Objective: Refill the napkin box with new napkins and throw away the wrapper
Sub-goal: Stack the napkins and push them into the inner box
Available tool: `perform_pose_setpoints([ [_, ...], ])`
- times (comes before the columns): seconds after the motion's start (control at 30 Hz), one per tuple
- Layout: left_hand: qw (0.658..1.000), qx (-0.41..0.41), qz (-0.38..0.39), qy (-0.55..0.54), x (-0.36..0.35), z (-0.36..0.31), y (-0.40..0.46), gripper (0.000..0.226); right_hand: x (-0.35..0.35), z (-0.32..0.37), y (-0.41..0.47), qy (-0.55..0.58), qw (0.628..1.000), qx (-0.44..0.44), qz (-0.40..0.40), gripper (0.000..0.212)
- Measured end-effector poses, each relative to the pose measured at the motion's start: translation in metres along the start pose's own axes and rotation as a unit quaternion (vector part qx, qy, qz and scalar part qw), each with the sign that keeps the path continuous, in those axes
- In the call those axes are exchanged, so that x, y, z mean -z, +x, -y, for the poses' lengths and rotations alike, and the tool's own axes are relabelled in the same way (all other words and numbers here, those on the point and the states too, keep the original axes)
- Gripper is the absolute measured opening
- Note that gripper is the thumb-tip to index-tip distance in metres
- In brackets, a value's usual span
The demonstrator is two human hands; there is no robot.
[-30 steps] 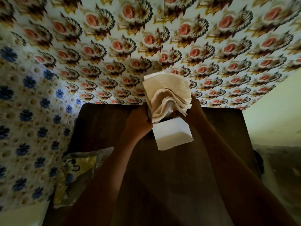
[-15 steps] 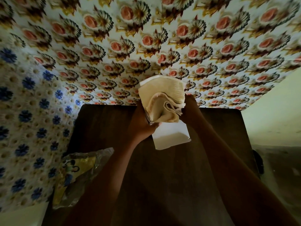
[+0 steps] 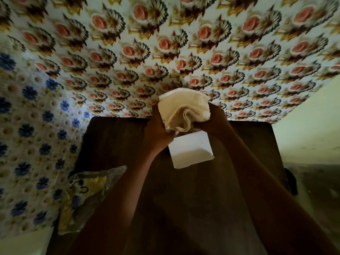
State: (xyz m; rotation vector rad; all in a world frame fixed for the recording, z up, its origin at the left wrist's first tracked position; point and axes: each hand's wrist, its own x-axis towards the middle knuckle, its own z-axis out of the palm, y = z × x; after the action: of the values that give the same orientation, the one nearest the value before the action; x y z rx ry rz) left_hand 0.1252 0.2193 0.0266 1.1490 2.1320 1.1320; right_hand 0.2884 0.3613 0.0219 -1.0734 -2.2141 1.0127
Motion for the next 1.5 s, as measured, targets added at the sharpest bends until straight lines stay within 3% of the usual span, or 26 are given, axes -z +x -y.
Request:
perform_pose_setpoints([
  [0.1,1.0,-0.017,-0.017,-0.015,-0.003,0.002,0.0,0.099,0.003,0.006,-0.001,0.069,0.998,0.002,-0.014,0.066],
  [0.2,0.998,0.016,-0.03,0.06,-0.004,0.008,-0.002,0.082,0.002,0.008,-0.004,0.008,1.0,0.02,-0.015,0.061],
  [0.3,0.99,0.045,0.016,0.131,-0.006,0.012,-0.003,0.085,0.003,0.005,-0.001,-0.087,0.996,0.016,0.02,0.066],
  [0.47,0.994,0.027,-0.008,0.102,-0.005,0.008,-0.002,0.086,0.007,0.016,0.002,-0.047,0.997,0.054,0.014,0.069],
  [0.6,0.97,-0.007,0.028,0.243,-0.005,0.006,-0.006,0.064,0.005,0.014,0.005,-0.082,0.995,0.019,0.051,0.058],
  [0.73,0.933,-0.005,0.077,0.351,-0.009,0.005,-0.009,0.051,-0.002,0.013,0.003,-0.197,0.974,0.027,0.106,0.05],
  [0.9,0.936,-0.011,0.059,0.347,-0.005,0.007,0.002,0.061,-0.005,0.014,0.009,-0.284,0.95,0.061,0.112,0.04],
  [1.07,0.915,-0.01,0.053,0.401,-0.006,0.003,0.003,0.041,-0.016,0.018,0.011,-0.45,0.875,0.121,0.135,0.025],
  [1.13,0.914,0.007,0.06,0.402,-0.007,-0.001,0.005,0.035,-0.021,0.019,0.015,-0.471,0.863,0.122,0.14,0.021],
  [1.2,0.921,0.007,0.069,0.384,-0.006,-0.003,0.008,0.035,-0.017,0.017,0.017,-0.457,0.866,0.127,0.158,0.027],
  [1.27,0.934,-0.009,0.043,0.353,-0.005,0.003,0.009,0.038,-0.009,0.016,0.015,-0.392,0.898,0.108,0.168,0.041],
  [1.37,0.945,-0.036,-0.065,0.317,-0.005,0.012,-0.005,0.056,0.0,0.01,0.0,-0.223,0.973,0.042,0.05,0.047],
  [1.43,0.963,0.044,-0.123,0.237,-0.007,0.022,-0.015,0.08,-0.001,-0.002,-0.011,-0.166,0.984,-0.036,-0.061,0.055],
  [1.5,0.971,0.185,-0.133,0.069,-0.007,0.027,-0.019,0.098,-0.001,-0.009,-0.016,-0.069,0.982,-0.145,-0.102,0.065],
])
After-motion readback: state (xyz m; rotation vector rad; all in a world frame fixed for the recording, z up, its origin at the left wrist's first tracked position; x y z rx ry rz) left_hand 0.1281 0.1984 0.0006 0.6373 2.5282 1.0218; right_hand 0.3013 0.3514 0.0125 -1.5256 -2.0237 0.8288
